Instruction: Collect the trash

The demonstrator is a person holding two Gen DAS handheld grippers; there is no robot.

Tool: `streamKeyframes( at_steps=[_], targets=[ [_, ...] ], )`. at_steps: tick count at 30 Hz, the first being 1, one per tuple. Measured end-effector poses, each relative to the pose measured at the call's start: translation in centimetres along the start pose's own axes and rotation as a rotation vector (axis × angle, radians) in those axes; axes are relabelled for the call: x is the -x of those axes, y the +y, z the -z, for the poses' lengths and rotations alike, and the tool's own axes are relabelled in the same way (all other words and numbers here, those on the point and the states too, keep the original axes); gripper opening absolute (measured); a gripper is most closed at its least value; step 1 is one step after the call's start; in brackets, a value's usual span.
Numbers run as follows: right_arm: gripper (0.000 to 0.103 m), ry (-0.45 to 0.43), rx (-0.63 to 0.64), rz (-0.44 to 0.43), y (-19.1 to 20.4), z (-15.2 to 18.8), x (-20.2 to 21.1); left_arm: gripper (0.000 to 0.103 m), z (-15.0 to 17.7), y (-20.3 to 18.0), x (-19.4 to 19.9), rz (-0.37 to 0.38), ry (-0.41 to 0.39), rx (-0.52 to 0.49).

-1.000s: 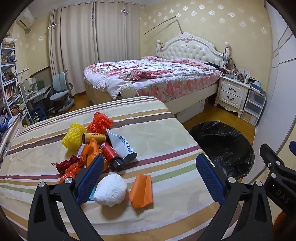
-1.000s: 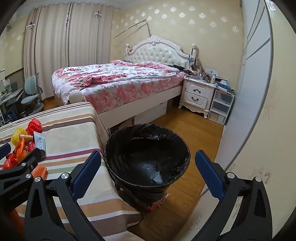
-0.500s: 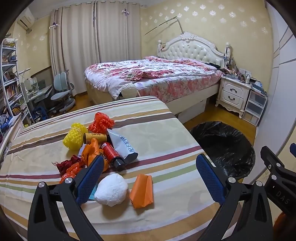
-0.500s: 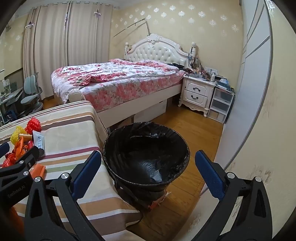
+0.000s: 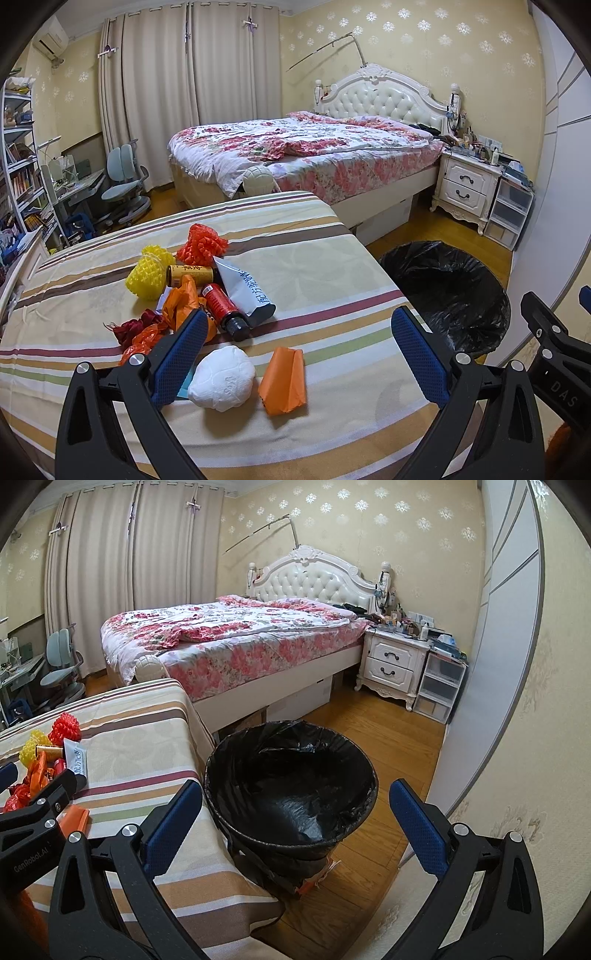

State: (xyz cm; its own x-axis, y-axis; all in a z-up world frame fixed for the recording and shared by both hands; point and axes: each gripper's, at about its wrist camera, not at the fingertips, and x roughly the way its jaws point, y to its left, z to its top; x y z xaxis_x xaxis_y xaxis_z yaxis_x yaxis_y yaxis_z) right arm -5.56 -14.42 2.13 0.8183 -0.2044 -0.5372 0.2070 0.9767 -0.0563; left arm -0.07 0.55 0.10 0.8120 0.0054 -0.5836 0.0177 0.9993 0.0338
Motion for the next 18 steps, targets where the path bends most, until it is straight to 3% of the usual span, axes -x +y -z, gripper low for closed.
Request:
streamKeyframes(
  at_steps=[18],
  targets=[
    [0.099,0.005,-0.001,0.003,-0.13,0.23,-0.16,0.097,0.24,-0.18,-0.44,-0.002,0.005,-0.002]
  ],
)
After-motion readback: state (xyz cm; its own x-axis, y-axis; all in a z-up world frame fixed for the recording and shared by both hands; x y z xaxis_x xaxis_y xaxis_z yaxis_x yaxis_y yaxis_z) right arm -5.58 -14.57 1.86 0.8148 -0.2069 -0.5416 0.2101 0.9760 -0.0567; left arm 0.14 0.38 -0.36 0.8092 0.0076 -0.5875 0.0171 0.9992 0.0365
